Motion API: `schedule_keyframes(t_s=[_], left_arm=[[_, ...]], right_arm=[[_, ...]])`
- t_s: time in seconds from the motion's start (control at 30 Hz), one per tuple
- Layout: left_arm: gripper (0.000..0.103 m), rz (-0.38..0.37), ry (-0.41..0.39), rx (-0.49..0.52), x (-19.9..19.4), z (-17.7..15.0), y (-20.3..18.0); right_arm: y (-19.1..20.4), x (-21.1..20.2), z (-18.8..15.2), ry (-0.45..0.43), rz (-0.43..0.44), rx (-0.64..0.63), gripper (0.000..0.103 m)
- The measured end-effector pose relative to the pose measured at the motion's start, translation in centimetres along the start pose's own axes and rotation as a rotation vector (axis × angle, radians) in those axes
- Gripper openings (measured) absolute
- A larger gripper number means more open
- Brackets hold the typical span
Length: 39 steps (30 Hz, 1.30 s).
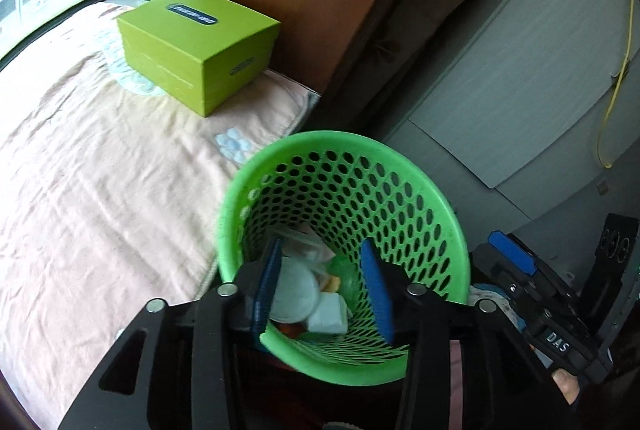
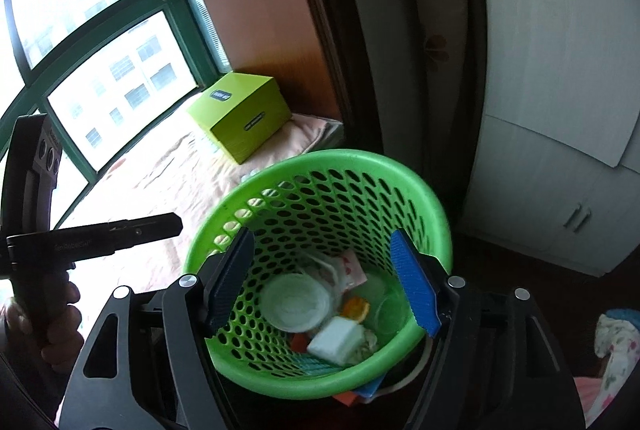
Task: Collect trash
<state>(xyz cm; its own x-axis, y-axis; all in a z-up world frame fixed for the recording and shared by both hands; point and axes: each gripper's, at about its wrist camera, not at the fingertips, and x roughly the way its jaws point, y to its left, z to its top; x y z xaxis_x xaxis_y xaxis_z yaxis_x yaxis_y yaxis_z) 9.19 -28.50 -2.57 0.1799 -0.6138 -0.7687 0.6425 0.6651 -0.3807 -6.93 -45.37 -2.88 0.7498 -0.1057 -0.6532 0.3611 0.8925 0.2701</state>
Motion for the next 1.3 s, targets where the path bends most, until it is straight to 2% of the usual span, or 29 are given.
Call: schedule_keyframes(t_s=[0.1,0.17,0.23,0.4,0.57,0.7,0.87,1.13,1.3], left_arm=[[0.055,0.046,-0.022,-0.006,-1.0,-0.1,0.8],[0.058,0.070,-0.045,-0.010,-1.9,-0.2,1.3],[0.070,0.106,-0.069,-0.018,-2.9,-0.3,2.0],[0.083,0.196,-0.142,-0.051,-5.5,-0.5,4.4],[0.087,0.296,-0.212,-0.083,-8.5,-0.9,7.0],[0.091,0.403,-0.285,-0.088,-10.9,-1.5,8.3],[0.093,0.477,-0.343,-0.106,-13.1,-2.3,10.0],[0.093,0.595,-0.362,-0.155,-15.6,-3.8,12.8],[0.096,0.615,-0.350,-0.226,-17.0,-5.0,14.6]], right_arm=[[1.1,0.2,0.0,0.004,0.022,-0.016,0.075],[1.7,0.3,0.0,0.005,0.033,-0.025,0.077],[2.6,0.4,0.0,0.006,0.053,-0.035,0.078],[5.0,0.9,0.2,0.012,0.095,-0.065,0.084],[7.5,1.4,0.4,0.020,0.137,-0.100,0.086],[9.6,1.7,0.6,0.016,0.164,-0.137,0.089],[11.7,1.8,0.9,0.010,0.194,-0.172,0.093],[14.7,2.2,1.2,0.004,0.212,-0.220,0.095],[16.7,2.3,1.3,-0.010,0.214,-0.267,0.096]])
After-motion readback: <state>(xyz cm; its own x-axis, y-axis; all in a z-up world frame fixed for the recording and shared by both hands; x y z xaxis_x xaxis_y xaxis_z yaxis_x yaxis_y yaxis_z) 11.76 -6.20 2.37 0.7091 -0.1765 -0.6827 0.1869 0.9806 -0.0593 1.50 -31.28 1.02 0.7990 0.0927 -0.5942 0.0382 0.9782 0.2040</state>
